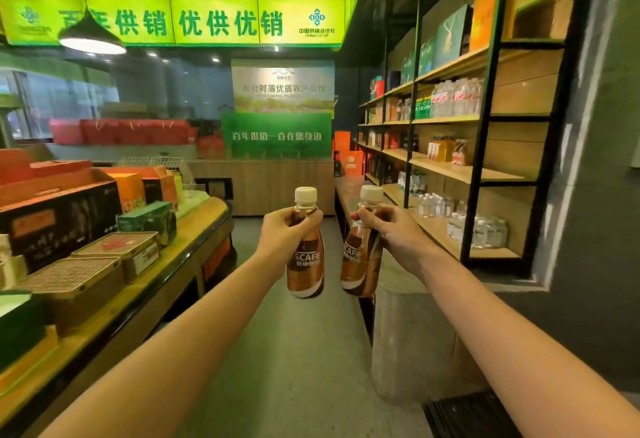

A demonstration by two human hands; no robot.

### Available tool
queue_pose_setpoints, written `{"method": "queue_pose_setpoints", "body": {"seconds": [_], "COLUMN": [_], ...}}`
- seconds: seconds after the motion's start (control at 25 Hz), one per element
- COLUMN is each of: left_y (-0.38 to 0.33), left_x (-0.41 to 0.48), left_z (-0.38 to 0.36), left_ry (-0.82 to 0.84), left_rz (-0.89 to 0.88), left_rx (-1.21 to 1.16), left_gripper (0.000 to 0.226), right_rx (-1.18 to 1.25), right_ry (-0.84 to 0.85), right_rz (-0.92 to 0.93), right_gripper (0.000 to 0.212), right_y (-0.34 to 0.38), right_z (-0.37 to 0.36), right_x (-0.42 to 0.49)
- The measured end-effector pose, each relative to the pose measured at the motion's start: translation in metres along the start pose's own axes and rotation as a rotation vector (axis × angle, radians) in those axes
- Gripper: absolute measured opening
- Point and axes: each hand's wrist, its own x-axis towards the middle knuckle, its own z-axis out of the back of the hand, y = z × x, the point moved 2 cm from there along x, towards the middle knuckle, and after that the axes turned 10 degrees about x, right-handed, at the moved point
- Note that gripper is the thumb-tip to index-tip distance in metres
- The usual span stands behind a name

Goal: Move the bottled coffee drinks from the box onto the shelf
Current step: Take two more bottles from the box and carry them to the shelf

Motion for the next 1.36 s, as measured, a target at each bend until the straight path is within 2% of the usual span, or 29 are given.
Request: {"method": "queue_pose_setpoints", "body": {"seconds": [0.4, 0.6, 0.76, 0.92, 1.0, 1.2, 1.36], "left_y": [0.067, 0.108, 0.154, 0.193, 0.210, 0.243, 0.267], "left_x": [0.271, 0.401, 0.507, 0.628, 0.696, 0.836, 0.925], "left_z": [-0.068, -0.107, -0.137, -0.160, -0.172, -0.227, -0.298], "left_ry": [-0.070, -0.059, -0.003, 0.084, 0.125, 0.261, 0.368], "left_rz": [0.023, 0.031, 0.047, 0.000, -0.013, -0.019, -0.032], "left_rx": [0.007, -0.001, -0.033, -0.051, -0.063, -0.081, -0.118], "left_gripper": [0.011, 0.010, 0.006, 0.004, 0.004, 0.009, 0.007], "right_rx": [-0.025, -0.018, -0.055, -0.020, -0.001, -0.035, -0.072], "right_ry": [0.064, 0.007, -0.027, -0.079, -0.128, -0.232, -0.293], "right_rz": [0.058, 0.003, -0.028, -0.015, -0.008, -0.025, -0.007], "right_gripper": [0.037, 0.037, 0.039, 0.014, 0.010, 0.028, 0.030], "right_y": [-0.083, -0.133, -0.175, -0.209, -0.223, -0.250, -0.266], "right_z": [0.043, 0.063, 0.075, 0.084, 0.091, 0.128, 0.181], "right_x": [0.302, 0.429, 0.526, 0.635, 0.693, 0.807, 0.886]}}
